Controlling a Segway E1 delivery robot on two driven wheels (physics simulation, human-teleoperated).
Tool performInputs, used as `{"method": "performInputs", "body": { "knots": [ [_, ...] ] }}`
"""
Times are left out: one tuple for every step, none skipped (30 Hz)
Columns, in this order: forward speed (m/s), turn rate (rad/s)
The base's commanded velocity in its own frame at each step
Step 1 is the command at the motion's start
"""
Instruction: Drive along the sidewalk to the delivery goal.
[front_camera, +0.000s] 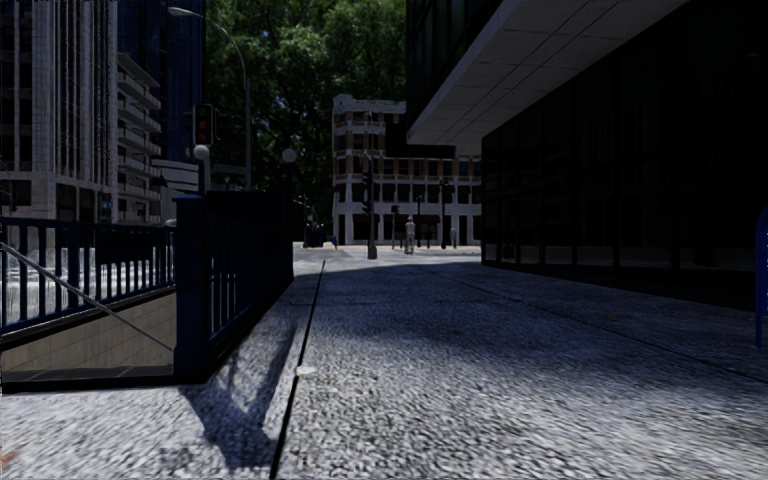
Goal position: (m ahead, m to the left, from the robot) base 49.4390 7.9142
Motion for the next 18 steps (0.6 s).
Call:
{"method": "performInputs", "body": {
  "knots": [
    [1.99,-0.35],
    [1.99,-0.35],
    [1.99,-0.35],
    [1.99,-0.35],
    [1.99,-0.35],
    [1.99,-0.35],
    [1.99,-0.35],
    [1.99,-0.35],
    [1.99,-0.35],
    [1.99,-0.35],
    [1.99,-0.28],
    [1.99,-0.28],
    [1.99,-0.15],
    [1.99,0.00],
    [1.99,0.00],
    [1.99,0.00],
    [1.99,0.00],
    [1.99,0.00]
  ]
}}
